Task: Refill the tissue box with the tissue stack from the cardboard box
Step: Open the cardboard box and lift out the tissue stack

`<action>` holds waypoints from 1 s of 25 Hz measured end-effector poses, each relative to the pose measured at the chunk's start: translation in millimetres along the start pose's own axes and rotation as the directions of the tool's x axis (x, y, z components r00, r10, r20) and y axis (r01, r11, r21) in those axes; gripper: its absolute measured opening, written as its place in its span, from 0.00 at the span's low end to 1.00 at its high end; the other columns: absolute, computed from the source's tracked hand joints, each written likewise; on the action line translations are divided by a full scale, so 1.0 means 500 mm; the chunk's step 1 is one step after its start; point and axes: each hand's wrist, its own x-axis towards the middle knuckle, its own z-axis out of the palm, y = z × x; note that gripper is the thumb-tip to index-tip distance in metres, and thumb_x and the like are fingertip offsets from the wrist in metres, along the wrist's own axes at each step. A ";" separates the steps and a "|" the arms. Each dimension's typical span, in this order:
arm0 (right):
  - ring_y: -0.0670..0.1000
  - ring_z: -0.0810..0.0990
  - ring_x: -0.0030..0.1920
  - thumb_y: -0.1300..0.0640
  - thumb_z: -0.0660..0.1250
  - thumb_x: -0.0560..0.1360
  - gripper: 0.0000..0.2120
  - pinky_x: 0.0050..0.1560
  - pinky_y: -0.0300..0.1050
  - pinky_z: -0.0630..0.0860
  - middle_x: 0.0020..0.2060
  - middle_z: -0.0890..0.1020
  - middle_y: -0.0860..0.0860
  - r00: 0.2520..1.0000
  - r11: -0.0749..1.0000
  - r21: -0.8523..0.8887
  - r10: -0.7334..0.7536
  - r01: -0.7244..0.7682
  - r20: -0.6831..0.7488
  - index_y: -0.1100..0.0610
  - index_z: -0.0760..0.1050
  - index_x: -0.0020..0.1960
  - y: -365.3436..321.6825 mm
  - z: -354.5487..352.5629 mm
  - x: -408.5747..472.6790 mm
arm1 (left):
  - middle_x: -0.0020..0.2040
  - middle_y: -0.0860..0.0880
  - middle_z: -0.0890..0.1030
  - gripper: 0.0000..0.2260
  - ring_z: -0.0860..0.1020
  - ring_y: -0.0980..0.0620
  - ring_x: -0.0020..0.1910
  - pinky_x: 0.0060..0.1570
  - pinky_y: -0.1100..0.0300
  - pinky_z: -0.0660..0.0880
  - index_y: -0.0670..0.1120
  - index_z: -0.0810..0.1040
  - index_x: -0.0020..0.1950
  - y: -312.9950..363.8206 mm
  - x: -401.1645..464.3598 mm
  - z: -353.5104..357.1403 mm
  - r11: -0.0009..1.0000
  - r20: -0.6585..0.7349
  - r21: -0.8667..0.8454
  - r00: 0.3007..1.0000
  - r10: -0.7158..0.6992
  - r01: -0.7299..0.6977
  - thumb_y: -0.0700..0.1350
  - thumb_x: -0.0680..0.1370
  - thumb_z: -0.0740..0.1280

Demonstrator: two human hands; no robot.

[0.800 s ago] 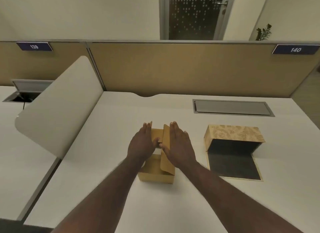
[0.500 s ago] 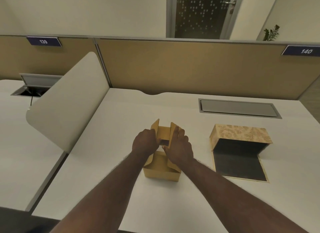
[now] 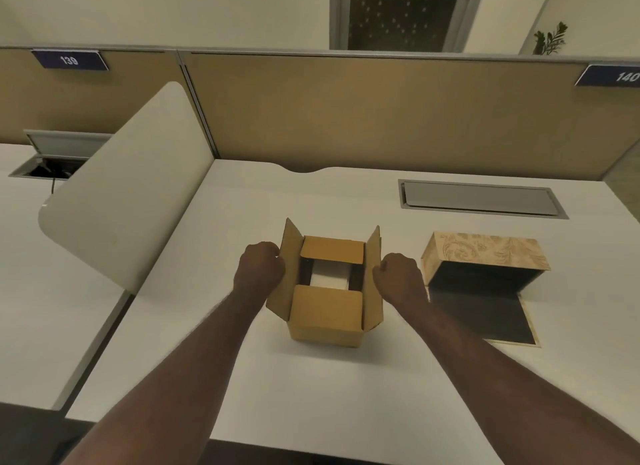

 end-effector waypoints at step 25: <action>0.55 0.75 0.59 0.42 0.58 0.76 0.19 0.72 0.64 0.51 0.53 0.81 0.52 0.825 0.683 -0.485 -0.338 0.546 0.453 0.54 0.74 0.57 -0.058 0.056 -0.070 | 0.71 0.49 0.71 0.26 0.68 0.45 0.71 0.72 0.41 0.57 0.51 0.71 0.70 0.041 0.071 0.072 0.712 0.148 0.447 0.829 0.539 -0.542 0.53 0.73 0.70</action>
